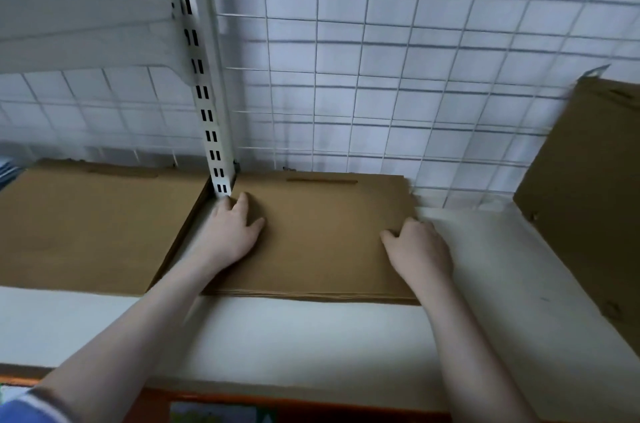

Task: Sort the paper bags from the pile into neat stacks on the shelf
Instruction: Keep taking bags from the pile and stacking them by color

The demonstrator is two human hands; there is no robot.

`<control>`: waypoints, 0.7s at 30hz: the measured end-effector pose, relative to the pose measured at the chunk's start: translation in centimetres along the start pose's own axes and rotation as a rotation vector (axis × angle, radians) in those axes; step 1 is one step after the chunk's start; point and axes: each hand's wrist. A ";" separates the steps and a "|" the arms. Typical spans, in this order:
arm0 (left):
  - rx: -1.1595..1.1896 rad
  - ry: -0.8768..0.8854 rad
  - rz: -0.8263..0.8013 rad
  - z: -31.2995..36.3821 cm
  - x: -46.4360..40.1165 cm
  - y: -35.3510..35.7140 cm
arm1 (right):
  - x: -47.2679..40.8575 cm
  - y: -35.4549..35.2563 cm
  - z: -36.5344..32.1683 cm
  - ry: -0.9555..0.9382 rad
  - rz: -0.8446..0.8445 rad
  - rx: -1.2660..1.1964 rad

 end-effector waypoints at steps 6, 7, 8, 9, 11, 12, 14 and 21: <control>-0.115 0.016 0.054 0.6 -0.2 0.7 | 0.1 0.9 -0.4 -0.025 0.070 0.090; -0.137 0.024 0.088 0.7 -0.2 0.8 | 0.1 1.0 -0.4 -0.029 0.085 0.099; -0.154 0.026 0.123 0.8 -0.2 1.0 | 0.0 1.2 -0.2 -0.035 0.095 0.107; -0.168 0.034 0.162 0.8 -0.1 1.0 | 0.0 1.2 -0.2 -0.043 0.110 0.116; -0.193 0.047 0.229 1.0 0.2 0.8 | 0.0 1.2 -0.1 -0.079 0.150 0.157; -0.203 0.047 0.255 1.1 0.3 0.7 | -0.1 1.3 -0.1 -0.098 0.165 0.167; -0.226 0.066 0.299 1.2 0.7 0.4 | 0.1 1.3 -0.2 -0.136 0.173 0.153; -0.246 0.104 0.353 0.0 3.7 -1.3 | 2.8 0.2 -1.9 -0.327 0.111 0.096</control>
Point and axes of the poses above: each hand's wrist, its own x-axis away from the middle knuckle, its own y-axis out of the palm, z = x × y, and after that the axes turned 9 degrees about z, right-handed
